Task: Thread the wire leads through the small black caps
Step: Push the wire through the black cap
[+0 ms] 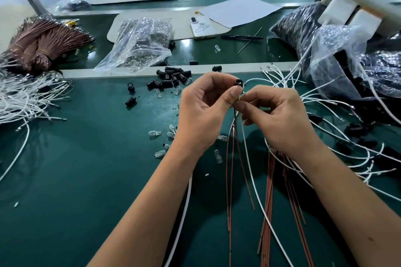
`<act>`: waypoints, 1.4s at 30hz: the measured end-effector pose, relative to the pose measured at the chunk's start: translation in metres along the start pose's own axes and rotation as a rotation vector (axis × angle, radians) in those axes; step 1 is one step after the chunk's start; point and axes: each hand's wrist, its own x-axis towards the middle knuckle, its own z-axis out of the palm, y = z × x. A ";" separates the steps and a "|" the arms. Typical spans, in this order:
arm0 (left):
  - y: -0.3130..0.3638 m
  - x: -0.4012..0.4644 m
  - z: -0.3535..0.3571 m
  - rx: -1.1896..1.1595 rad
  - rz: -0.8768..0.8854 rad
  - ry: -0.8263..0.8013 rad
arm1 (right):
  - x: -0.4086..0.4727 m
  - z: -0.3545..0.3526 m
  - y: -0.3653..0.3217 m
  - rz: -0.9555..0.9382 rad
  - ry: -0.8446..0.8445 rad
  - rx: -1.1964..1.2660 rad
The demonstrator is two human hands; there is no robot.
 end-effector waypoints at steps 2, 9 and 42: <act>0.000 0.000 -0.002 0.003 -0.001 -0.027 | 0.000 -0.001 0.002 -0.025 0.017 -0.036; 0.001 0.000 -0.001 0.011 0.086 -0.034 | 0.000 0.000 0.001 -0.106 0.029 -0.101; 0.005 -0.006 0.011 -0.208 -0.055 0.025 | -0.004 0.004 0.003 -0.058 -0.001 0.219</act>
